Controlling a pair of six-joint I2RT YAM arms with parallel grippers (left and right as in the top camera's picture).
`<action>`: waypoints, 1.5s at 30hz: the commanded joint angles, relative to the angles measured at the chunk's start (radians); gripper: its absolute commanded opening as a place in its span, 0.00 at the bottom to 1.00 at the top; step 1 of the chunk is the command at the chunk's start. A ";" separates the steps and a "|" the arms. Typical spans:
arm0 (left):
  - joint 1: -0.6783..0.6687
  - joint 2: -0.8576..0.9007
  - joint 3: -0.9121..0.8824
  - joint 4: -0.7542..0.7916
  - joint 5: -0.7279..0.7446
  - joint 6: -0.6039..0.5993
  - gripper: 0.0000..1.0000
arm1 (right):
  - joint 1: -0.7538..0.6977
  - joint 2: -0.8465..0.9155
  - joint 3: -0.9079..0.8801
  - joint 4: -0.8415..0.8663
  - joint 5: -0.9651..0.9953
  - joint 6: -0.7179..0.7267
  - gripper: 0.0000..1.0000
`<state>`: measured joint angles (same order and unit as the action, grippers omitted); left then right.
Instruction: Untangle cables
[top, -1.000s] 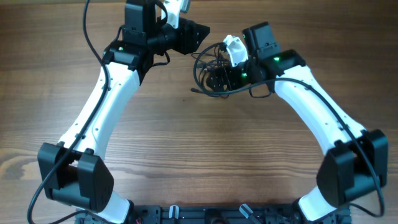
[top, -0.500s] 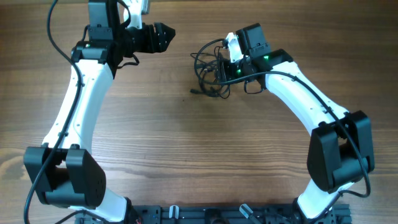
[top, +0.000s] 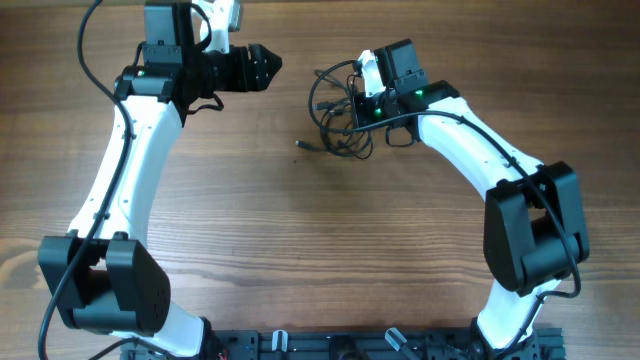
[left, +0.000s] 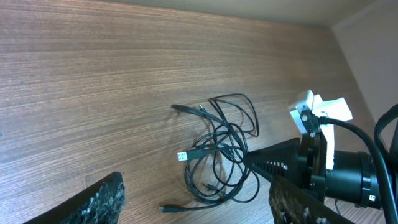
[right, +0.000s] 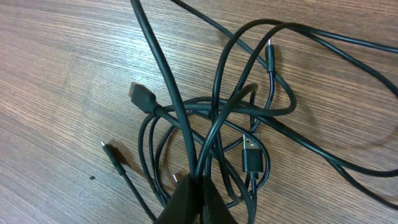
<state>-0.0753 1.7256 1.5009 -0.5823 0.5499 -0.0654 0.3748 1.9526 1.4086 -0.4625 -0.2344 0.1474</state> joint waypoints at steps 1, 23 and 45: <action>0.005 -0.026 0.003 -0.047 -0.001 0.013 0.77 | 0.004 -0.026 0.002 0.000 -0.061 0.038 0.04; -0.256 0.172 0.002 -0.010 0.130 0.140 1.00 | -0.002 -0.605 0.032 -0.211 0.019 0.043 0.04; -0.300 0.244 0.003 -0.075 0.506 0.481 0.98 | -0.085 -0.593 0.032 -0.076 0.050 0.126 0.04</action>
<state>-0.3592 1.9629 1.5009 -0.6651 0.9943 0.3775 0.2909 1.3575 1.4330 -0.5533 -0.1787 0.2466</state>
